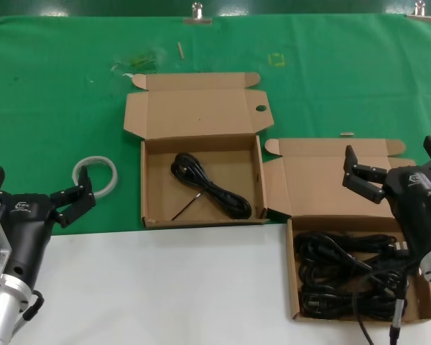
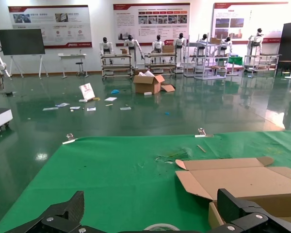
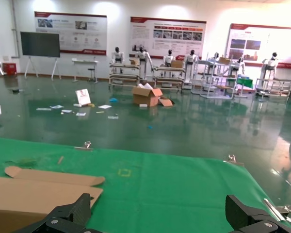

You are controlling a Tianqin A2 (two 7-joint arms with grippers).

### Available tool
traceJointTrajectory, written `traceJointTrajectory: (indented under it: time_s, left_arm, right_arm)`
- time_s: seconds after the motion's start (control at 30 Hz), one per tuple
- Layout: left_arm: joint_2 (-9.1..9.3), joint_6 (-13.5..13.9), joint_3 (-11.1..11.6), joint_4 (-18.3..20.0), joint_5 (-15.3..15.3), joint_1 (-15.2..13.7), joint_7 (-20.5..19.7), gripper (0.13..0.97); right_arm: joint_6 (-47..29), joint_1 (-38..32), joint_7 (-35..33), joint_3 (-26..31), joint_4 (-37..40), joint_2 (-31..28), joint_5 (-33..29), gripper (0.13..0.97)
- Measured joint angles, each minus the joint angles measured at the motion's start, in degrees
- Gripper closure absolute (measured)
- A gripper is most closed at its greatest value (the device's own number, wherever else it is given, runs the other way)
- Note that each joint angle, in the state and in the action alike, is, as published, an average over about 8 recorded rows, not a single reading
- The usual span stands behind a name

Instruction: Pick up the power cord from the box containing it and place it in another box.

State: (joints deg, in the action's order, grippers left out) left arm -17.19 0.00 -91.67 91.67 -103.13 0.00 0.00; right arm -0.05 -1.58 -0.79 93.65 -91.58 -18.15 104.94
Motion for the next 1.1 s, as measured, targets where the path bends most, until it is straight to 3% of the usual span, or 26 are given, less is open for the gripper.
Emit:
traceJointTrajectory:
  time_s: [1.1]
  left_arm:
    - [0.00, 0.0, 0.0, 0.0, 0.0, 0.0, 0.0, 0.132]
  right_arm:
    - [0.0, 0.4, 0.2, -0.5, 0.0, 0.2, -0.5, 0.129]
